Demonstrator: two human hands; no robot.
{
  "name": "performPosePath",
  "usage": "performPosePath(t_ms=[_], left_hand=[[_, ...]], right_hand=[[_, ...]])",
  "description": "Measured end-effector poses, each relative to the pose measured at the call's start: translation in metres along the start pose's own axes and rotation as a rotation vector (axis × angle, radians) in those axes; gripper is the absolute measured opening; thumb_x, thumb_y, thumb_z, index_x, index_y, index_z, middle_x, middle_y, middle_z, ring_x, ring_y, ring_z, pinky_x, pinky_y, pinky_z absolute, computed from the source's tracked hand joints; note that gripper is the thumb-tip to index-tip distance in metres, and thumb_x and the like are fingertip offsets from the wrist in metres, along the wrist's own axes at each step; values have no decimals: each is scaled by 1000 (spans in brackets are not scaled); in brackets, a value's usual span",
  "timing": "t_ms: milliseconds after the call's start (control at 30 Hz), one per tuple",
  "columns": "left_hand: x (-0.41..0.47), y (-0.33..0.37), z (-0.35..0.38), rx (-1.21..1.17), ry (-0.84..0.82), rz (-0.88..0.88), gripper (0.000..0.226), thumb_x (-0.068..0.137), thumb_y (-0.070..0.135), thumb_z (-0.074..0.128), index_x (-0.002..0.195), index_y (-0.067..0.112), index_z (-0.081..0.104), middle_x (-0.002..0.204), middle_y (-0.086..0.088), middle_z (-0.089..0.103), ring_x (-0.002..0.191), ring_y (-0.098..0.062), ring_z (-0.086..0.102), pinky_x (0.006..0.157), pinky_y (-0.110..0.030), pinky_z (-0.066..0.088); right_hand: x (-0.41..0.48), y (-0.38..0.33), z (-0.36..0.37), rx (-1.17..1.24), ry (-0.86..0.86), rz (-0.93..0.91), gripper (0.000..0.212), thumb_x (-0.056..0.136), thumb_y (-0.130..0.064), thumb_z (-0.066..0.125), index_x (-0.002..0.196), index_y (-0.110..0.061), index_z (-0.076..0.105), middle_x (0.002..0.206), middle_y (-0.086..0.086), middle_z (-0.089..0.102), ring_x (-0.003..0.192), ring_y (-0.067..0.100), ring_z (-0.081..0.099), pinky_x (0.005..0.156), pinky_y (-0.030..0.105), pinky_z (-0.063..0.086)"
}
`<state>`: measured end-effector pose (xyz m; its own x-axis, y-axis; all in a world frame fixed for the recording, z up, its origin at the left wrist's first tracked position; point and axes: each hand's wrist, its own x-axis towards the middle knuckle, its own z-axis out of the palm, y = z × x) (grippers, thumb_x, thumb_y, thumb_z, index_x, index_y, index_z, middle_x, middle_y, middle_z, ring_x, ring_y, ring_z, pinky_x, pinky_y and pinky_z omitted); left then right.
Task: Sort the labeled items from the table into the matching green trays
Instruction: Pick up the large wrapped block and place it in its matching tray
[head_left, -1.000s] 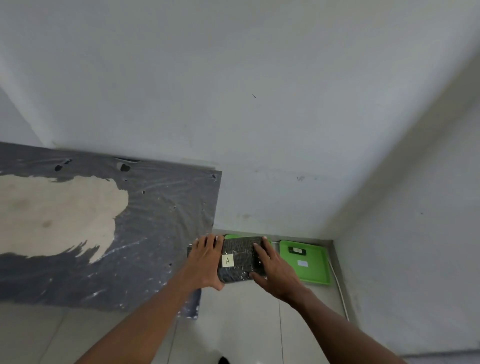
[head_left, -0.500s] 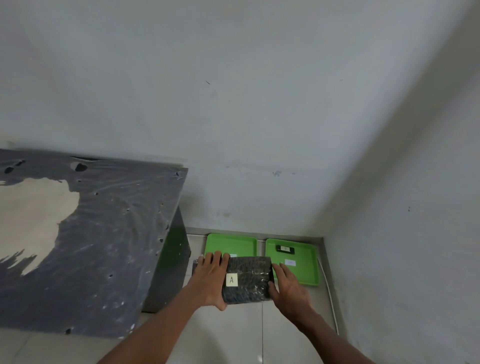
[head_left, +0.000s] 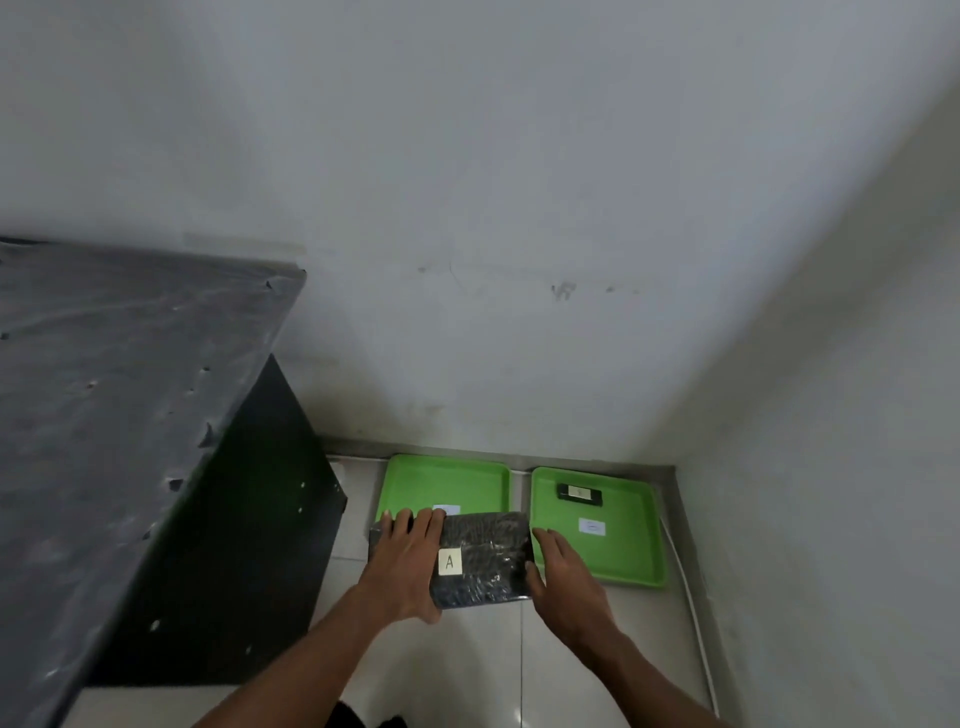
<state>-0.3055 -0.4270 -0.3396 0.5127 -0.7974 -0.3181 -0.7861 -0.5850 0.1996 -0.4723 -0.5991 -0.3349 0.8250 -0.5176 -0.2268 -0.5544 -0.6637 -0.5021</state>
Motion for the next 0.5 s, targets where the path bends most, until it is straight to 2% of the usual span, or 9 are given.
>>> performPosePath(t_ms=[267,367,500], left_hand=[[126,-66,157,75,59,-15,126,55,57,80,153,8,17,145,-7,38,128,-30,39,119,-56,21],[163,-82,200,128,78,-18,128,54,54,83,153,7,17,146,-8,38,129,-32,39,119,-58,21],[192,-93,231,130,80,-75,130,56,52,85,155,9,12,152,-7,31,138,-32,31,115,-71,18]], right_hand=[[113,87,153,1,72,-21,43,99,-29,46,139,-16,38,140,7,49,123,25,52,93,43,51],[141,116,200,4,93,-38,45,99,-29,46,141,-15,37,143,8,47,126,25,50,95,42,50],[164,139,236,12,65,-53,40,98,-25,47,137,-15,42,139,8,52,123,26,53,94,41,51]])
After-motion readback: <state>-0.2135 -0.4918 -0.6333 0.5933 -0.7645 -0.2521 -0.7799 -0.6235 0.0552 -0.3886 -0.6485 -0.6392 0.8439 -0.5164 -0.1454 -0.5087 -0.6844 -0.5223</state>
